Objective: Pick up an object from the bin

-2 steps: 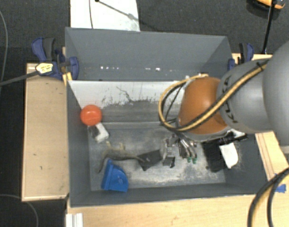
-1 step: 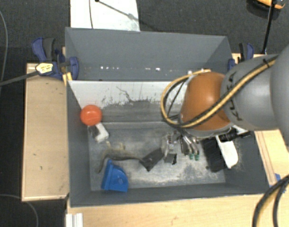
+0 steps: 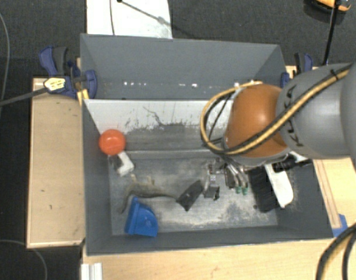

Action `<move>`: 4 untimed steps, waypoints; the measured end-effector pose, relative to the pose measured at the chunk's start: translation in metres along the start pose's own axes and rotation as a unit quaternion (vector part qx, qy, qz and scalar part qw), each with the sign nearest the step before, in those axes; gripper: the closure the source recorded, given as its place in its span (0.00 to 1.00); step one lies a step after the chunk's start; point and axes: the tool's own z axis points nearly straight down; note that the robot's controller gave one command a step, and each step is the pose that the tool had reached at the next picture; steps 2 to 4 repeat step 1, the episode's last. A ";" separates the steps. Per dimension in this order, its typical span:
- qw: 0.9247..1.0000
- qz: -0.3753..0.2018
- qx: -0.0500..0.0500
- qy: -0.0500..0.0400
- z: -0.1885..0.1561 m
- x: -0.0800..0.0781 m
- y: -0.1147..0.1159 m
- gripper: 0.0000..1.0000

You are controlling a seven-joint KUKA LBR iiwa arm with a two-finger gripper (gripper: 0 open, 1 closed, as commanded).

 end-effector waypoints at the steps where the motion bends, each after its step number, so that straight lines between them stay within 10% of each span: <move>1: 1.000 0.000 0.001 0.005 -0.016 0.002 0.000 1.00; 4: 1.000 0.000 0.001 0.005 -0.016 0.002 0.000 1.00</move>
Offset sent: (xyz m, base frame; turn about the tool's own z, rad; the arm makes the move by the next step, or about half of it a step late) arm 0.0000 -0.0001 0.0377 0.0000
